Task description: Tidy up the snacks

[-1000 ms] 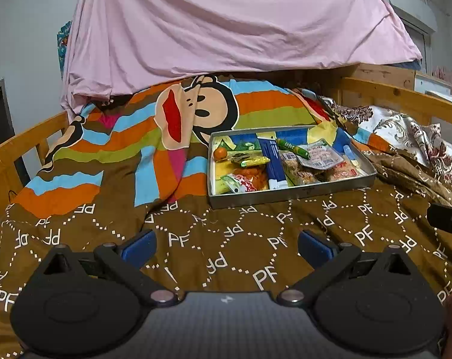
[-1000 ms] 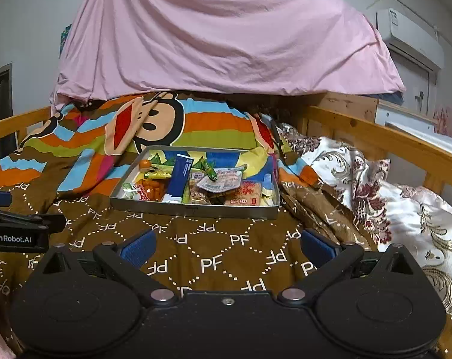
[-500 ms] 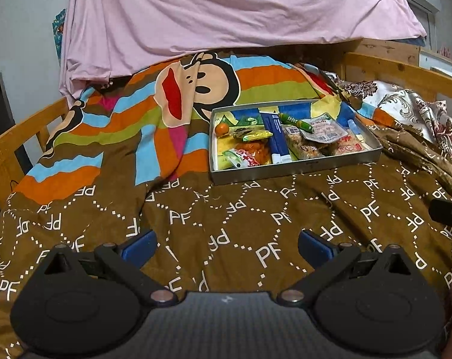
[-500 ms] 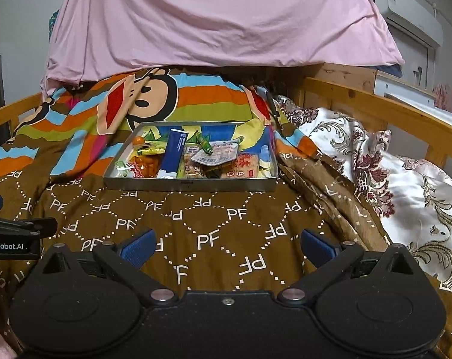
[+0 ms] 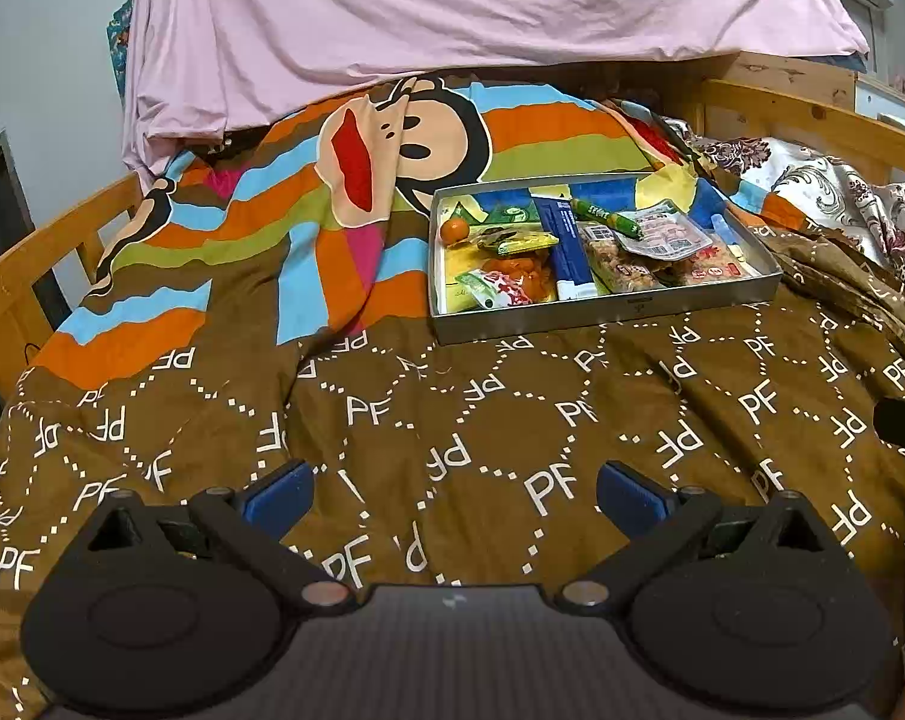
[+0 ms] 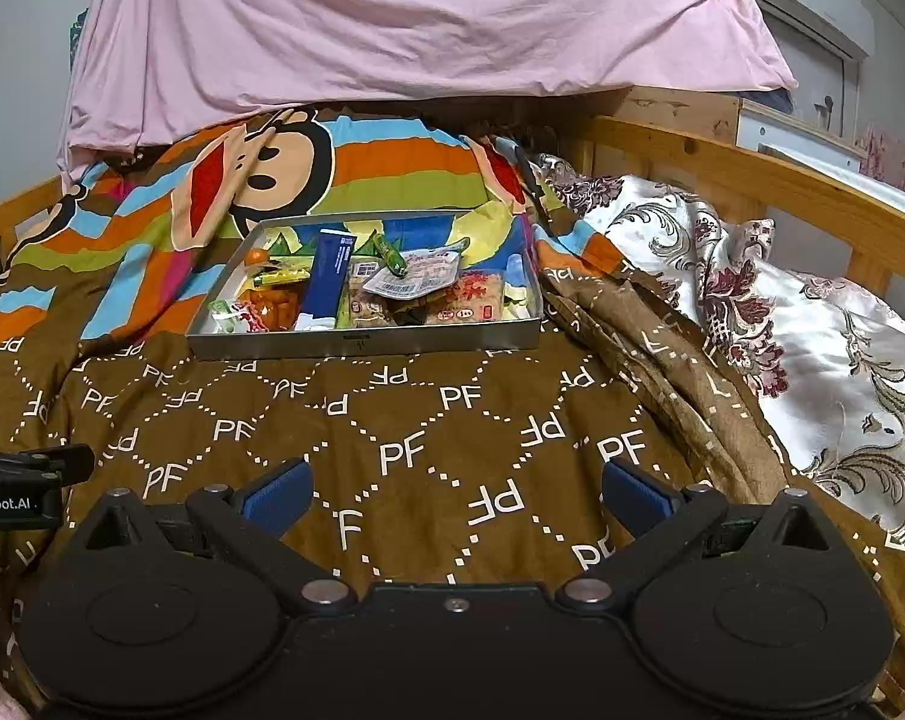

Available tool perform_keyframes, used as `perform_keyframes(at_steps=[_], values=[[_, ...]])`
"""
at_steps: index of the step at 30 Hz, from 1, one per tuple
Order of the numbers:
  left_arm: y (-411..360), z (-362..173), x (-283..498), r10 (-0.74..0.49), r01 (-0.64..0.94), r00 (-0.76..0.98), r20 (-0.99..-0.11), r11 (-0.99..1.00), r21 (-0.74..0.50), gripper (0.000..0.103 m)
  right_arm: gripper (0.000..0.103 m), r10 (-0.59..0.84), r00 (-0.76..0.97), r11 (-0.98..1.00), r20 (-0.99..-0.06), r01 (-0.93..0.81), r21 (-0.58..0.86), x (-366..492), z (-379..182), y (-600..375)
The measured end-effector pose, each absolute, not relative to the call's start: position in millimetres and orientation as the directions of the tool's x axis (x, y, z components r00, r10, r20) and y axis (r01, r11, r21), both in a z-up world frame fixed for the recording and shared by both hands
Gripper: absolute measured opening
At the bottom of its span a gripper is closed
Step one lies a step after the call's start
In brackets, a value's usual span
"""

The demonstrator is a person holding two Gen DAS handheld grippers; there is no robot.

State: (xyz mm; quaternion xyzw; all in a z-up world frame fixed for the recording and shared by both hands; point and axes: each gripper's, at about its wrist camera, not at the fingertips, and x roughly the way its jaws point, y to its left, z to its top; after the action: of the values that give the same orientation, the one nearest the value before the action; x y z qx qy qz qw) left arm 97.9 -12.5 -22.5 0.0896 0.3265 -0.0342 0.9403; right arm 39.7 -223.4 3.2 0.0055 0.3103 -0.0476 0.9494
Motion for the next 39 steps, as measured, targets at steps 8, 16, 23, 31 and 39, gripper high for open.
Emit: perform_keyframes(at_steps=[8,16,23,31,39], values=[[-12.2,-22.5,98.0,-0.006,0.123,0.785,-0.620,0.982,0.146,0.103,0.102,-0.087,0.801,0.996,-0.592,0.086,-0.030,39.9,2.6,-221.3],[-12.1,-22.6,98.0,-0.006,0.123,0.784,-0.620,0.981,0.147,0.103,0.102,-0.087,0.801,0.996,-0.592,0.085,-0.032,40.1,2.5,-221.0],[-12.2,-22.8,98.1,-0.005,0.123,0.784,-0.620,0.981,0.147,0.103,0.102,-0.088,0.801,0.996,-0.592,0.086,-0.031,40.3,2.7,-220.5],[-12.2,-23.0,98.5,-0.006,0.124,0.784,-0.620,0.981,0.147,0.103,0.102,-0.088,0.800,0.996,-0.593,0.086,-0.032,40.3,2.6,-220.4],[-12.4,-23.0,98.7,-0.005,0.123,0.784,-0.621,0.981,0.147,0.103,0.102,-0.089,0.800,0.996,-0.593,0.086,-0.033,40.5,2.6,-220.3]])
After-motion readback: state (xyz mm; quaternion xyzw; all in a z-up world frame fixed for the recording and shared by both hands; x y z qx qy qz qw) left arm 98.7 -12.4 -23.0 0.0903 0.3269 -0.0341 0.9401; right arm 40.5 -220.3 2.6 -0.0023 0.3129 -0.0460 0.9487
